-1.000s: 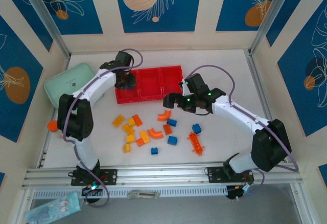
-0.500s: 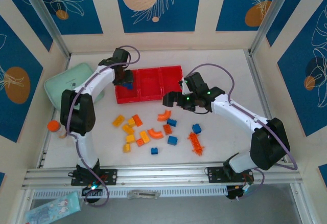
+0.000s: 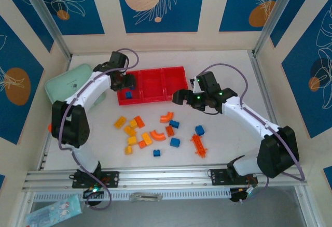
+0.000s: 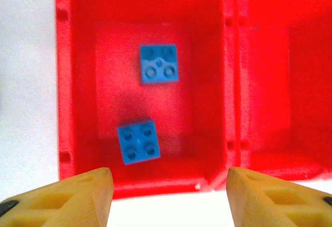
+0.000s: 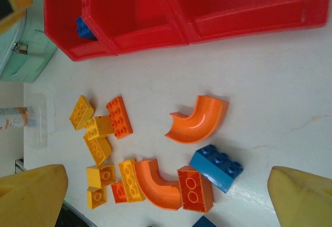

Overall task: Sort the legos into containers by color
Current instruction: Pick up the lego from the center of the table.

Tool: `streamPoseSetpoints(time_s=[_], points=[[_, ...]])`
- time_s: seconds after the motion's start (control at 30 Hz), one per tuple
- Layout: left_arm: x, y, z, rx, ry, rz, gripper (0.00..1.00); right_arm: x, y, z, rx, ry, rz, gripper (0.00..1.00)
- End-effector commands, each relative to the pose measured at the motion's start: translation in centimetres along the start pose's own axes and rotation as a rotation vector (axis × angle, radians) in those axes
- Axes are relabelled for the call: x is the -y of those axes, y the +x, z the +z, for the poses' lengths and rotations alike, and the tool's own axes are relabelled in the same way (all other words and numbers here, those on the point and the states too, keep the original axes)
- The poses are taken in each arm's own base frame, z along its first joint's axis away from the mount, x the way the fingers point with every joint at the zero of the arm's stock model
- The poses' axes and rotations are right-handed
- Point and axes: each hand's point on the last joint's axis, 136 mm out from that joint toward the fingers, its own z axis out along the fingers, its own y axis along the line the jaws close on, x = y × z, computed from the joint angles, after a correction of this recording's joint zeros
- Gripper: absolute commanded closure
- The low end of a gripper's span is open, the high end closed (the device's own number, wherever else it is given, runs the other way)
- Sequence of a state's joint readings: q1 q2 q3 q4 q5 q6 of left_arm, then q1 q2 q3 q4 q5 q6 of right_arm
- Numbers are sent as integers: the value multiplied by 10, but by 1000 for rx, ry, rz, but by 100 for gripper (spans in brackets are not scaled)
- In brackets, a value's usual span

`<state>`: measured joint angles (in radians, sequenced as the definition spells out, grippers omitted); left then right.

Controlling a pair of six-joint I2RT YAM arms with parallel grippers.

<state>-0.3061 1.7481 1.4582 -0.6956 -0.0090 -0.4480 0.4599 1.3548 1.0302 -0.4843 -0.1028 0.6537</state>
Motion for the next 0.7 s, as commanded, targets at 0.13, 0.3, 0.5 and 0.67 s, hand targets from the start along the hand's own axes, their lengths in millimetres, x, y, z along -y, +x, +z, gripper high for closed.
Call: streamPoseSetpoints(time_s=[0.13,0.3,0.5,0.67], points=[[62,77,-18,-109,145,67,39,37,35,-14,-88,64,48,1],[100,127,-23,-165,167,125,37,60,54,-23,-114,105,98,1],[135,166,-18,-202,165,198,35,76,73,-32,-122,111,145,1],[162,189,-6,-244,124,309,30,87,80,-37,-98,88,186,1]])
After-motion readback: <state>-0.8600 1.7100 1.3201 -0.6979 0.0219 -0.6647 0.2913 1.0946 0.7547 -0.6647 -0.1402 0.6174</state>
